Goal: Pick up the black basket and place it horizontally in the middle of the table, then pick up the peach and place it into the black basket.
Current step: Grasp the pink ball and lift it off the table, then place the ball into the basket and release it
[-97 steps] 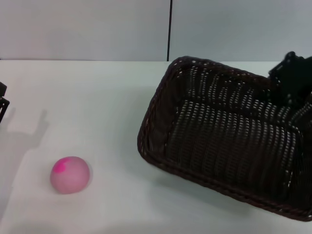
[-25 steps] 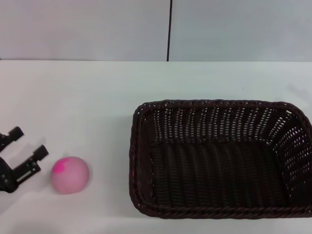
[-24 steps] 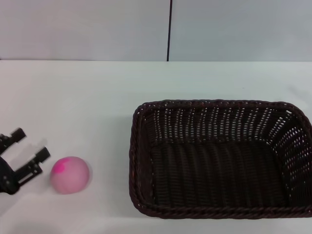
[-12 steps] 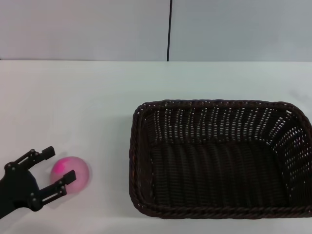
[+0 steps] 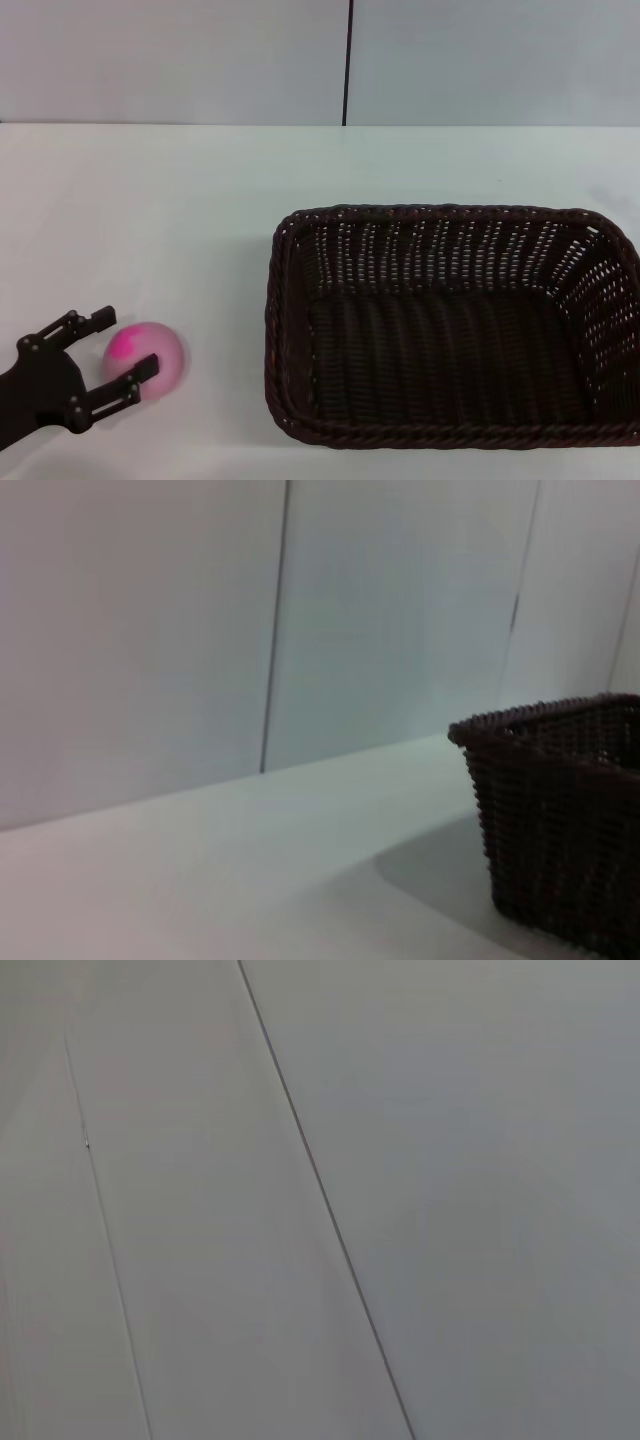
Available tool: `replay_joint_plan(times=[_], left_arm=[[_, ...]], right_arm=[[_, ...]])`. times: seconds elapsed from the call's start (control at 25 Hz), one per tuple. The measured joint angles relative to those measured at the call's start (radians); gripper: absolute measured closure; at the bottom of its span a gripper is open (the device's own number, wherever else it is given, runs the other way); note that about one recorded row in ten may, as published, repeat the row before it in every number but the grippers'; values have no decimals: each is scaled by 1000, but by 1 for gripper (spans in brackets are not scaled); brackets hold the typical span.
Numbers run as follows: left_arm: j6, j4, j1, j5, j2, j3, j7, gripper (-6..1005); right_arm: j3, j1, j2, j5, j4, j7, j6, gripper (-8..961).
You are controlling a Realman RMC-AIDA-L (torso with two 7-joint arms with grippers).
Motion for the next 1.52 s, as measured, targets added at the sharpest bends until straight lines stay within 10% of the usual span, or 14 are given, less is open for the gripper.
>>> replay_joint_plan(times=[0.88, 1.52], left_arm=[[-28, 12, -27, -35, 2, 89, -8, 459], [217, -97, -142, -269, -7, 149, -2, 709]], right_arm=[[2, 0, 1, 5, 30, -16, 0, 326], [2, 20, 2, 8, 44, -16, -28, 326]])
